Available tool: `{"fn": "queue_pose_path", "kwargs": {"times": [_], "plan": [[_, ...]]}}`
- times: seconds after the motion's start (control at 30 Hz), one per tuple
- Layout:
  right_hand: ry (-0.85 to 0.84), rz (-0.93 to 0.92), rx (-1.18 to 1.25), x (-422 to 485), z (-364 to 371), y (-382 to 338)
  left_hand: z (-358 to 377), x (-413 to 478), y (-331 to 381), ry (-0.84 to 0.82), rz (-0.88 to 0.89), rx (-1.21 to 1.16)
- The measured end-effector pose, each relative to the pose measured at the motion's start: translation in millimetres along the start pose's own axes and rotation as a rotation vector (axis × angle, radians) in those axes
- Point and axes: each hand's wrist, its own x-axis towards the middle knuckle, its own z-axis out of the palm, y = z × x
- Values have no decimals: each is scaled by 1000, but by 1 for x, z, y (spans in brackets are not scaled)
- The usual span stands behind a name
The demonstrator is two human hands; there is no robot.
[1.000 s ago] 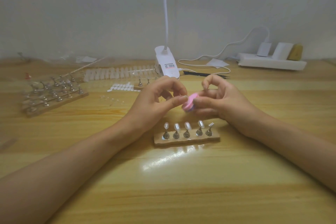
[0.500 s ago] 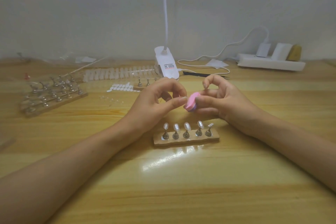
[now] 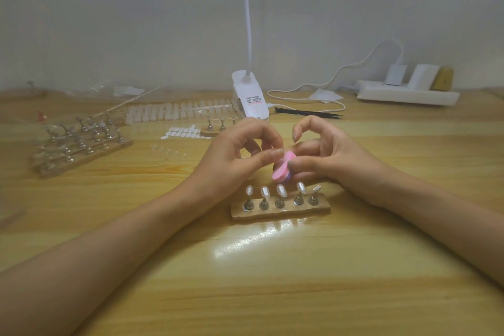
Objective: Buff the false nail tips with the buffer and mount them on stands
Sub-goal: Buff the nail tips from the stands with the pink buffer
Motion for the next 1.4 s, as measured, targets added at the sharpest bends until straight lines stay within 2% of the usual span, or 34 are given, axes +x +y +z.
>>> {"fn": "queue_pose_path", "kwargs": {"times": [0.1, 0.2, 0.3, 0.4, 0.5, 0.6, 0.73, 0.83, 0.93, 1.03, 1.13, 1.23, 1.33, 1.4], "plan": [[52, -8, 39, 0, -2, 1, 0, 0, 0, 4, 20, 2], [-6, -5, 10, 0, -1, 1, 1, 0, 0, -5, 32, 21], [44, -2, 20, 0, -2, 1, 0, 0, -1, 8, 13, 18], [-13, 3, -6, 0, -2, 0, 0, 1, -2, -1, 21, 32], [51, 8, 30, 0, -2, -1, 0, 1, -3, 5, 16, 13], [-20, 4, -11, 0, -1, -1, 0, 1, -3, 1, 25, 11], [65, 3, 29, 0, -1, 0, 0, 1, -4, 12, 15, 5], [-31, 5, -31, -1, 1, -2, 0, 1, -4, 2, 25, 26], [77, 8, 28, -1, -1, -1, 0, 2, -5, 13, 3, 14], [-16, 0, -42, -1, 2, -3, 0, 1, -4, 10, 15, 21], [67, -3, 2, -1, 0, -1, 0, 2, -5, 14, -8, 8], [6, -18, -39, -1, 1, -2, 0, 2, -4, 9, 1, 12], [69, -11, -5, -1, 0, 0, 0, 1, -4, 18, -17, 0], [37, -15, -33, -2, 0, -1, -1, 1, -4, 12, -10, 0]]}}
